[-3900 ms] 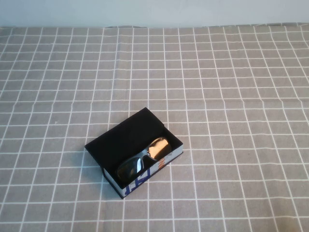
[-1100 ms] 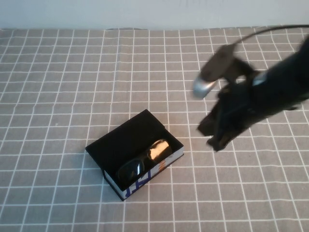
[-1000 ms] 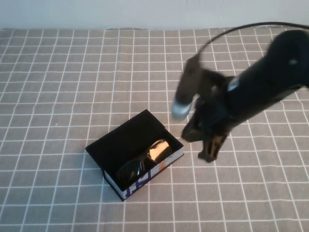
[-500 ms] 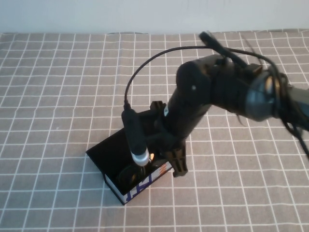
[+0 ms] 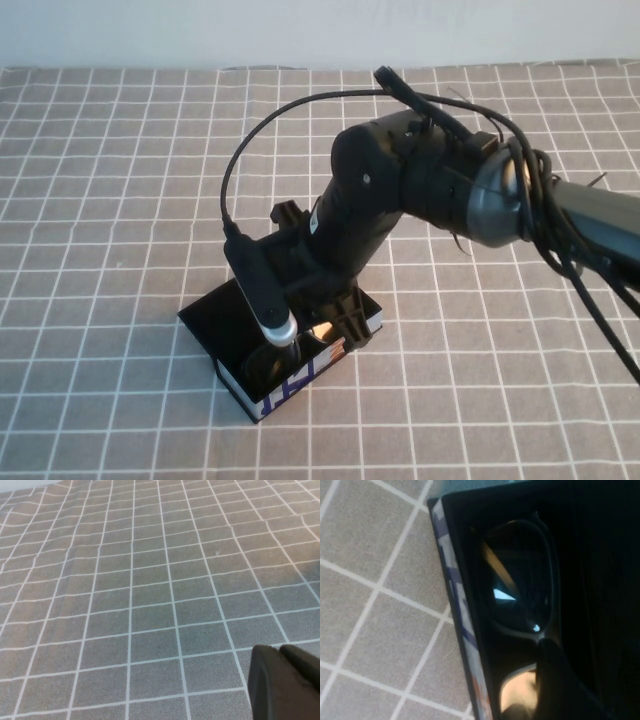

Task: Take glasses out of glasses case
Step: Pick up the glasses from the glasses case

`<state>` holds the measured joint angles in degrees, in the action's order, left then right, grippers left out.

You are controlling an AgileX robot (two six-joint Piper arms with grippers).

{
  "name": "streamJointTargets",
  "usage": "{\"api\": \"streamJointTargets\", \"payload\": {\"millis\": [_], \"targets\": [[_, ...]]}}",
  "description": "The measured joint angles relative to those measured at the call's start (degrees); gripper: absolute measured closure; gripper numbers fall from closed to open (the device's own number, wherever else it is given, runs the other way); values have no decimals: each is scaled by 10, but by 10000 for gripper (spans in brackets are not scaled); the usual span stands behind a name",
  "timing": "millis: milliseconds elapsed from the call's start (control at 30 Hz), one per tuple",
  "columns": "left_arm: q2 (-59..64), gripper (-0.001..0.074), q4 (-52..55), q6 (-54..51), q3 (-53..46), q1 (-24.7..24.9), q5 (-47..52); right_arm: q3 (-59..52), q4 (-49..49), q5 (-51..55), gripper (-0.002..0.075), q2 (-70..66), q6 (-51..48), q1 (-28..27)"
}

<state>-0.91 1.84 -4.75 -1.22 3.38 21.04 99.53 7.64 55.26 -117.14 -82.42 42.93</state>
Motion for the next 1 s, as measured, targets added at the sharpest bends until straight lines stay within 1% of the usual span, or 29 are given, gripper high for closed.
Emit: {"api": "streamJointTargets", "payload": {"millis": [333, 867, 1000], "targets": [[0, 739, 0, 0, 0, 0, 0, 0, -15, -5, 478, -38, -6, 0], [0, 739, 0, 0, 0, 0, 0, 1, -20, -20, 478, -53, -19, 0], [0, 739, 0, 0, 0, 0, 0, 1, -20, -20, 496, -56, -19, 1]]}}
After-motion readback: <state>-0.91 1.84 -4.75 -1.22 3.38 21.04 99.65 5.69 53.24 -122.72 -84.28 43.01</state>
